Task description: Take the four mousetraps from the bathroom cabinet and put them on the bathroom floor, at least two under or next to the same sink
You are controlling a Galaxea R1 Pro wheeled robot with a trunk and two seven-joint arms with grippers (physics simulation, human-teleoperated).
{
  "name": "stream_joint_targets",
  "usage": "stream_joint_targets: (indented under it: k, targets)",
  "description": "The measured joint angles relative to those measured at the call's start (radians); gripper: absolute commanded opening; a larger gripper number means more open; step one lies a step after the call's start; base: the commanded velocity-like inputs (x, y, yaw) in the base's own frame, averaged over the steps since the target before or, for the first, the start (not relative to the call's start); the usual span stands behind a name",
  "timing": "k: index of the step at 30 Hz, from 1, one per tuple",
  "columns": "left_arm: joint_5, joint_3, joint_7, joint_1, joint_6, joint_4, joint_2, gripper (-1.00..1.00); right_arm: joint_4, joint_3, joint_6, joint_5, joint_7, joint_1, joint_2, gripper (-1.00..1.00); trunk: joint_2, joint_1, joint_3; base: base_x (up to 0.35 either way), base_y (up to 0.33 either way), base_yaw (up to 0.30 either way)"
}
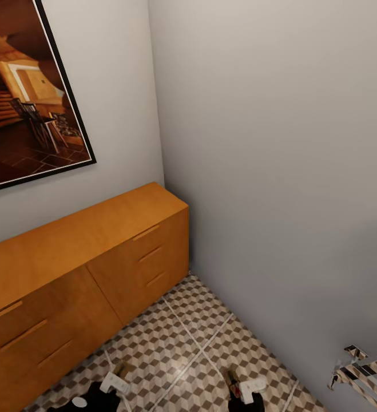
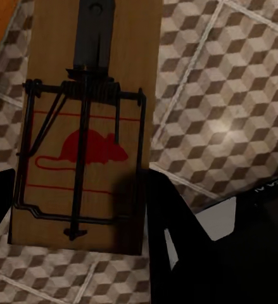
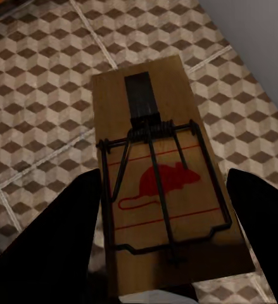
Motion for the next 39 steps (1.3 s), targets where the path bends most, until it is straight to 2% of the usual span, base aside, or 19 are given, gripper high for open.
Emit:
stream_joint_targets:
  k: [2, 4, 6, 7, 9, 10, 13, 17, 25, 39]
  targets:
    - [0.030, 0.000, 0.000, 0.003, -0.038, 0.000, 0.005, -1.00, -0.035, 0.000, 0.001, 0.003, 0.000, 0.000, -0.014, -1.00, 0.000, 0.000, 0.000, 0.000, 0.000, 0.000]
    - [0.117, 0.000, 0.001, 0.011, -0.109, 0.000, 0.010, -1.00, -0.072, 0.000, 0.002, 0.003, 0.000, 0.000, -0.036, -1.00, 0.000, 0.000, 0.000, 0.000, 0.000, 0.000]
    - [0.194, 0.000, 0.004, 0.015, -0.155, 0.001, 0.022, -1.00, -0.102, 0.001, 0.003, 0.004, 0.000, 0.000, -0.045, -1.00, 0.000, 0.000, 0.000, 0.000, 0.000, 0.000]
    - [0.212, 0.000, 0.006, 0.016, -0.165, 0.001, 0.025, -1.00, -0.110, 0.001, 0.003, 0.004, 0.000, 0.000, -0.046, -1.00, 0.000, 0.000, 0.000, 0.000, 0.000, 0.000]
    - [0.287, 0.001, 0.038, 0.019, -0.231, 0.001, 0.035, -1.00, -0.149, 0.002, 0.021, 0.004, 0.000, 0.000, -0.050, -1.00, 0.000, 0.000, 0.000, 0.000, 0.000, 0.000]
    - [0.299, 0.000, 0.055, 0.021, -0.256, 0.001, 0.035, -1.00, -0.158, 0.002, 0.030, 0.004, 0.000, 0.000, -0.050, -1.00, 0.000, 0.000, 0.000, 0.000, 0.000, 0.000]
    - [0.314, -0.001, 0.099, 0.026, -0.300, 0.001, 0.032, -1.00, -0.168, 0.002, 0.041, 0.004, 0.001, 0.000, -0.049, -1.00, 0.000, 0.000, 0.000, 0.000, 0.000, 0.000]
    - [0.321, 0.001, 0.132, 0.041, -0.319, 0.002, 0.022, -1.00, -0.171, 0.003, 0.039, 0.004, 0.001, 0.000, -0.048, -1.00, 0.000, 0.000, 0.000, 0.000, 0.000, 0.000]
    - [0.322, 0.001, 0.135, 0.063, -0.317, 0.003, 0.020, -1.00, -0.165, 0.001, 0.033, 0.003, -0.001, 0.000, -0.050, -1.00, 0.000, 0.000, 0.000, 0.000, 0.000, 0.000]
    - [0.322, 0.001, 0.133, 0.066, -0.317, 0.003, 0.014, -1.00, -0.156, 0.002, 0.010, 0.004, -0.001, 0.000, -0.053, -1.00, 0.000, 0.000, 0.000, 0.000, 0.000, 0.000]
